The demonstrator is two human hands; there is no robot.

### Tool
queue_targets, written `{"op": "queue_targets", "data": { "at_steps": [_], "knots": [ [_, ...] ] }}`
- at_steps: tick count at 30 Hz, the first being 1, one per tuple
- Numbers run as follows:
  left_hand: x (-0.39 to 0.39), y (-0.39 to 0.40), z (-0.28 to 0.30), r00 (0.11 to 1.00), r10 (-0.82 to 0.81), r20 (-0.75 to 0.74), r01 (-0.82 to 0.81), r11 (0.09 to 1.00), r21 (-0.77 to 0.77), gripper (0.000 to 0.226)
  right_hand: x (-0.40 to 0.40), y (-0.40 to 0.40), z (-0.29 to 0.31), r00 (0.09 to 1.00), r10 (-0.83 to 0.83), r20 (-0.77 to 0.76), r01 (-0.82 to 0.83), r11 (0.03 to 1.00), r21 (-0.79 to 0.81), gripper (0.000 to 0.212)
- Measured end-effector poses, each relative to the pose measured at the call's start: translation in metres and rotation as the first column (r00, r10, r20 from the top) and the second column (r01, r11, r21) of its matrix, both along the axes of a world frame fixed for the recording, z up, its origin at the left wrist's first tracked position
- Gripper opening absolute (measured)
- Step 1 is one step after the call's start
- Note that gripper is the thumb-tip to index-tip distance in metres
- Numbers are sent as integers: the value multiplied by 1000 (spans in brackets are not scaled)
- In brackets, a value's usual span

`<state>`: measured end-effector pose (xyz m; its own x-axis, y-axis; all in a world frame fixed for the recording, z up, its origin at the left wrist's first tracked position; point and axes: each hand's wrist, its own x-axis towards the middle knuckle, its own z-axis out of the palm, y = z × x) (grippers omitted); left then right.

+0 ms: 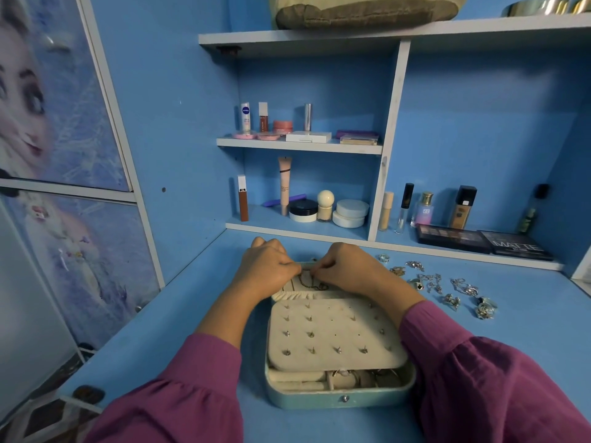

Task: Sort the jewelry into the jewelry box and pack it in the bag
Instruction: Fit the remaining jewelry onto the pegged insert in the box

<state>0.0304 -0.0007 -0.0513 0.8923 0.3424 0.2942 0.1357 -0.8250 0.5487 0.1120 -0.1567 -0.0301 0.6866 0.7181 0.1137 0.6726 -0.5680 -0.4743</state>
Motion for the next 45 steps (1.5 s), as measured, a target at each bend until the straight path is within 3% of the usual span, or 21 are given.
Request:
{"op": "queue_targets", "data": {
  "at_steps": [8,18,21,30,35,41,45],
  "knots": [
    [-12,-4,4,1000,-17,14,18,998,-64,32,-7,-8,-1,997,77,-31,-77,997,19,19],
    [-15,-7,4,994,-108,31,112,974,-196,27,-12,-17,1,969,96,-230,-63,987,150,18],
    [-14,-7,4,993,-114,41,120,973,-197,27,-9,-17,3,971,61,-230,-36,993,111,24],
    [-12,-13,3,975,-172,-138,163,984,-79,39,-11,-13,7,971,52,-233,-49,999,19,43],
    [-12,-15,3,977,-156,-148,148,987,-67,44,-13,-15,13,965,49,-257,-59,998,-28,42],
    [-10,-16,3,974,-147,-175,137,988,-64,55,-15,-14,13,901,-21,-433,-19,996,-88,35],
    [-11,-14,2,982,-154,-112,138,981,-134,46,-12,-14,11,897,4,-442,-26,999,-44,35]
  ]
}}
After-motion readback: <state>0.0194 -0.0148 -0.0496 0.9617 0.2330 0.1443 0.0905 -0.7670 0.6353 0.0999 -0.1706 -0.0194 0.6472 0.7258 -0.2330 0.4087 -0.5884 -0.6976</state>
